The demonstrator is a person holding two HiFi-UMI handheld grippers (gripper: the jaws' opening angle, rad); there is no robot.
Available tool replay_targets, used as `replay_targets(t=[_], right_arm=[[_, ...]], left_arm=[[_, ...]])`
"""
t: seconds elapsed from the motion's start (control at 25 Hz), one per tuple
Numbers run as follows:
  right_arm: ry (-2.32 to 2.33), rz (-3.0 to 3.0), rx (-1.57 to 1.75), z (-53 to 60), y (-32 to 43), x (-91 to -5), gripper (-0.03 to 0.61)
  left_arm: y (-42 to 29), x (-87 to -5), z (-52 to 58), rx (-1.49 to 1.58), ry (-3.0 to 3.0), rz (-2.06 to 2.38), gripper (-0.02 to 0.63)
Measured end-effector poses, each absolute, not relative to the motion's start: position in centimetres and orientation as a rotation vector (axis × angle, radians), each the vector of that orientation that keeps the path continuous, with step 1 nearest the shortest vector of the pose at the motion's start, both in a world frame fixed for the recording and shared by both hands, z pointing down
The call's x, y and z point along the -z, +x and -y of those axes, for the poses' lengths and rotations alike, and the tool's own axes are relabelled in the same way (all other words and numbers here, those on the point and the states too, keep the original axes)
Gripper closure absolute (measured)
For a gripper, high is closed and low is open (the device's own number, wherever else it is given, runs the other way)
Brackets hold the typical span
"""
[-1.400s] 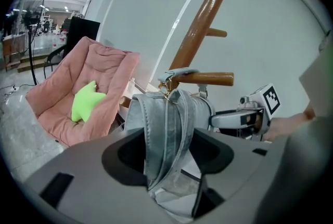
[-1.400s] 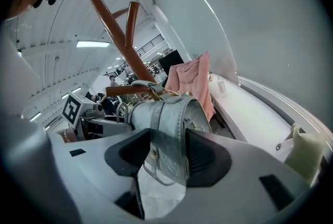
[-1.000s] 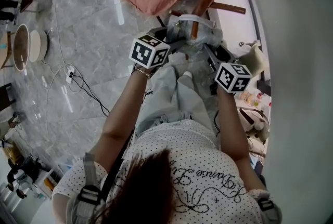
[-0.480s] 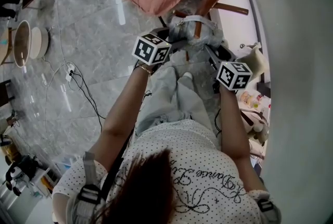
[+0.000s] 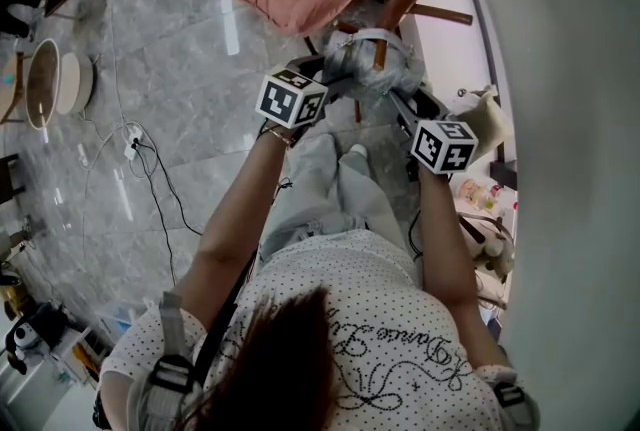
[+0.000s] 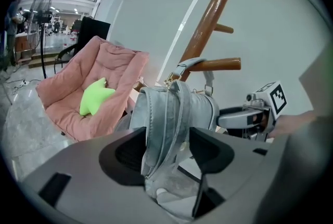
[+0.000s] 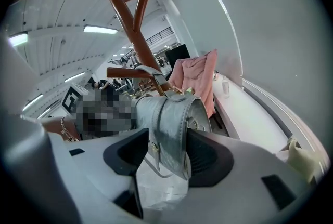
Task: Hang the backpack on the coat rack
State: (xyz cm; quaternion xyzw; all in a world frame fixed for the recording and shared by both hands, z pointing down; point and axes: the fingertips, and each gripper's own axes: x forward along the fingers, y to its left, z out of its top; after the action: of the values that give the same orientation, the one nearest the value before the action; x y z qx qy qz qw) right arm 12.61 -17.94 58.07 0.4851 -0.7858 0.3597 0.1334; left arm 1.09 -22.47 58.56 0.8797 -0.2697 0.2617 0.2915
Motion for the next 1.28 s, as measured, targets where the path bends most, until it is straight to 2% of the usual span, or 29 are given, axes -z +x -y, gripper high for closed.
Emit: replay_targets(t=[0.64, 1.0, 1.16, 1.28], right_arm=[[1.443, 2.307, -0.981, 16.8, 14.2, -55.2, 0.356], [1.489, 2.356, -0.885, 17.3, 15.2, -51.3, 0.368], [1.503, 2.389, -0.818, 17.6, 15.1, -49.3, 0.396], [1.515, 2.410, -0.739, 18.2, 14.8, -47.4, 0.419]], left_arm=[[-1.2, -56.9, 20.8, -0.690, 2.329, 0.781, 0.364], [-1.1, -52.9, 21.9, -0.631, 2.401, 0.851, 0.370], [-1.0, -50.1, 22.8, -0.564, 2.459, 0.902, 0.398], [-0.6, -47.7, 23.6, -0.528, 2.523, 0.932, 0.473]])
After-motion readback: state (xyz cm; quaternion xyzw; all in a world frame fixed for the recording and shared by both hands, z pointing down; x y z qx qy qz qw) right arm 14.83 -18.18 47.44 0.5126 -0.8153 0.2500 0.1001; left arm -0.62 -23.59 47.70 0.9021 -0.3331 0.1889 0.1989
